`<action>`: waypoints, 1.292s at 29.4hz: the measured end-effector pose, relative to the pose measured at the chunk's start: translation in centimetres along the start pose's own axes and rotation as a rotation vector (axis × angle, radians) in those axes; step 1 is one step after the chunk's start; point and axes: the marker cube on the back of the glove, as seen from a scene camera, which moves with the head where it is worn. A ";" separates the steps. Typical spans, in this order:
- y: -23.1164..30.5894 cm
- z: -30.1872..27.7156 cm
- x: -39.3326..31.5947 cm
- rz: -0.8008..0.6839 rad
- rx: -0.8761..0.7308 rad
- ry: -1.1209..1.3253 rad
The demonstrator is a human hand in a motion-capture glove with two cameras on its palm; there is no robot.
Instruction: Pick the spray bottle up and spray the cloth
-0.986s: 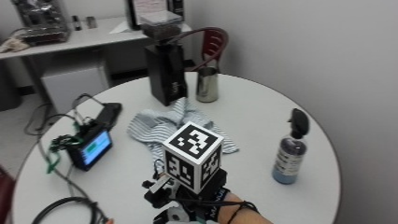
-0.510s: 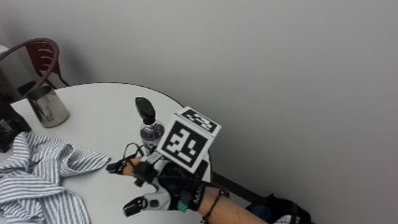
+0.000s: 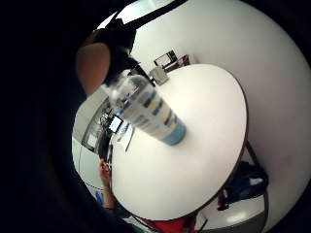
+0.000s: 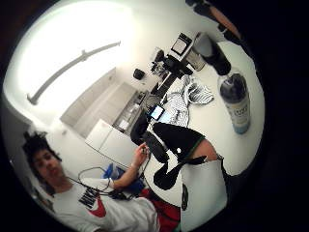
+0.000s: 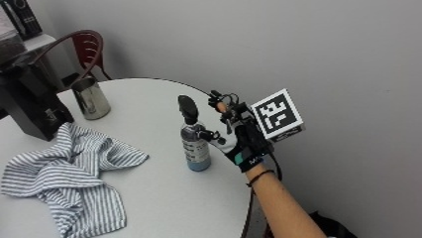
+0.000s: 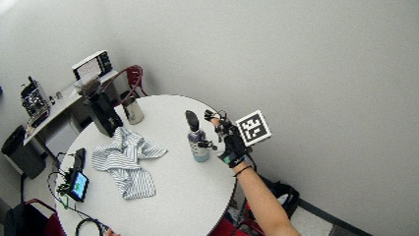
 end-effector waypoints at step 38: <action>11.0 -5.0 14.0 0.427 0.146 -0.273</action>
